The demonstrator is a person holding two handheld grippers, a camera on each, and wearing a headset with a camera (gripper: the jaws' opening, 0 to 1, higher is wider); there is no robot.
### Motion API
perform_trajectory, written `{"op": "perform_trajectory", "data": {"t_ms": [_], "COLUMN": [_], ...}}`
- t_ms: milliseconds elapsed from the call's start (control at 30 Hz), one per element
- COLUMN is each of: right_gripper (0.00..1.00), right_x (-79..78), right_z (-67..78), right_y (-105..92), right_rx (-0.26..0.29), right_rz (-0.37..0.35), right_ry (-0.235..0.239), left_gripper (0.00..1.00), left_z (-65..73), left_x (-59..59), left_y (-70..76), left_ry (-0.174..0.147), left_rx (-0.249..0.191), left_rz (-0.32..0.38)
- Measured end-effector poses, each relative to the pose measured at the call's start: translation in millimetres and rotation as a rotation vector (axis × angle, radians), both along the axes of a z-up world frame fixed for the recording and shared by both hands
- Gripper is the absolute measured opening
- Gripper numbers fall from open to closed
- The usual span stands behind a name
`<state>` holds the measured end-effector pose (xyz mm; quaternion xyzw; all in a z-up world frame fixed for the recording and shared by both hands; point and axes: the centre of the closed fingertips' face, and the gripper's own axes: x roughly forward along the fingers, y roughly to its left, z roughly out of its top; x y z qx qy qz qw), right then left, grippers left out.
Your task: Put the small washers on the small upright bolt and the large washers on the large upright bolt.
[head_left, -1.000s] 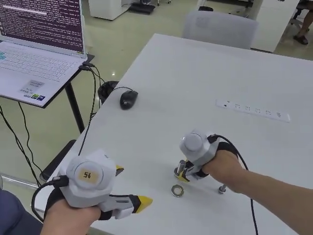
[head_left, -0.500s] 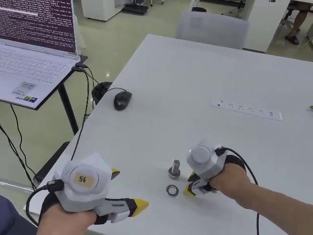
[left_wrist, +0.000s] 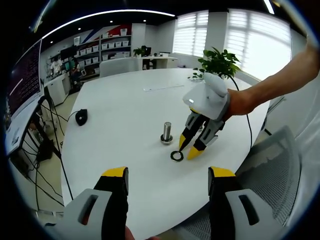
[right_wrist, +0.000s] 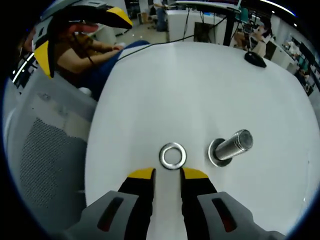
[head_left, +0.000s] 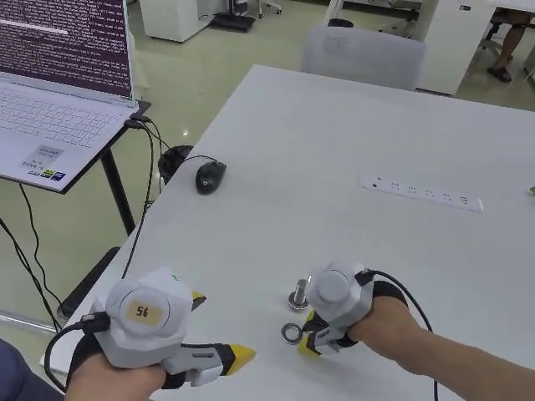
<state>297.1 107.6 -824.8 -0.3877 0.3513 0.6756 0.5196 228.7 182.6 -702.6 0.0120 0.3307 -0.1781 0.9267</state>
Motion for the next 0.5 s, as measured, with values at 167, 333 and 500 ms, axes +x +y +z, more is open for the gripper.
{"op": "perform_trajectory", "data": {"t_ms": [167, 333, 500], "right_gripper": [0.21, 0.22, 0.28], "right_x": [-12.6, -7.0, -4.6], "right_z": [-0.8, -0.6, -0.1], "right_y": [6.4, 13.3, 22.9], "right_rx": [0.008, 0.008, 0.007], "right_rz": [0.076, 0.150, 0.214], "right_ry": [-0.002, -0.073, -0.100], "left_gripper": [0.64, 0.64, 0.64], "left_z": [-0.9, -1.2, -1.2], "left_x": [-1.4, -4.3, -5.6], "left_y": [2.0, 5.1, 7.6], "left_ry": [0.000, 0.002, 0.002], "left_rx": [-0.001, -0.001, -0.001], "left_rz": [0.007, 0.016, 0.022]}}
